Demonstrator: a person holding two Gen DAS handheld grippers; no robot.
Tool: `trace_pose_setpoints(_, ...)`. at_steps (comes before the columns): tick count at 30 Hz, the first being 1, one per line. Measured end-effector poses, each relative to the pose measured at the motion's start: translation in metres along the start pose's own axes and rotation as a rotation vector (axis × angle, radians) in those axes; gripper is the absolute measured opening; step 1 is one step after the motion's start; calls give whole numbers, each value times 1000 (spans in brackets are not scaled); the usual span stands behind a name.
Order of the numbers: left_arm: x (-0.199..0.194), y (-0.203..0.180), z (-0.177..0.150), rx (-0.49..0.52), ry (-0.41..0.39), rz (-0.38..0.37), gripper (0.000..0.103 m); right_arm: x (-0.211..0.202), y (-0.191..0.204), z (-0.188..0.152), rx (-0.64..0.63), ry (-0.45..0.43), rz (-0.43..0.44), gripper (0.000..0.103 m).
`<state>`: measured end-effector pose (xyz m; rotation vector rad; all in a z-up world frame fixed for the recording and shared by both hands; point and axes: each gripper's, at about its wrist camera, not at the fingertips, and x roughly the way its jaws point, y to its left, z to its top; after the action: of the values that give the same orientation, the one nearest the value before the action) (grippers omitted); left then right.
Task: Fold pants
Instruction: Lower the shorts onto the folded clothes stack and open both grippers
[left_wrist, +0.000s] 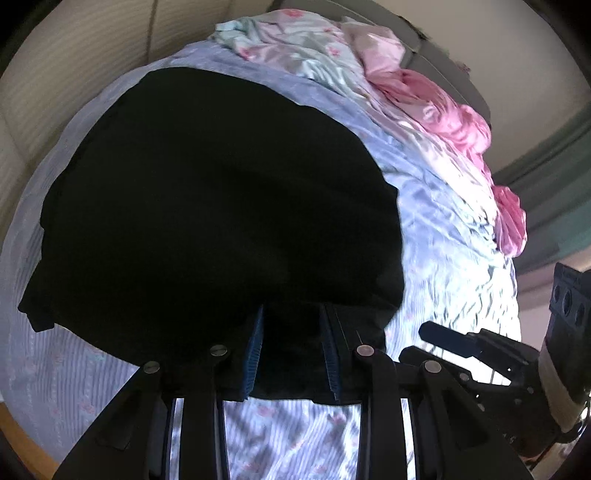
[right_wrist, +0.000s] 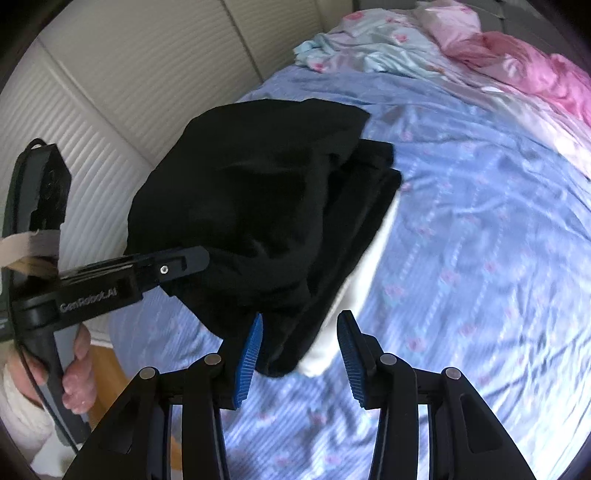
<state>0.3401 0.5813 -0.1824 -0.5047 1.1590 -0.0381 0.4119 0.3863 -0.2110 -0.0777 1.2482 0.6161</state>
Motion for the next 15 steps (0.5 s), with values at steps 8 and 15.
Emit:
trace_pose_setpoints(8, 15, 2, 0, -1, 34, 13, 29, 35, -3, 16, -44, 78, 24, 43)
trace_pose_setpoints(15, 19, -3, 4, 6, 49, 9, 29, 51, -11, 19, -3, 122, 62, 22)
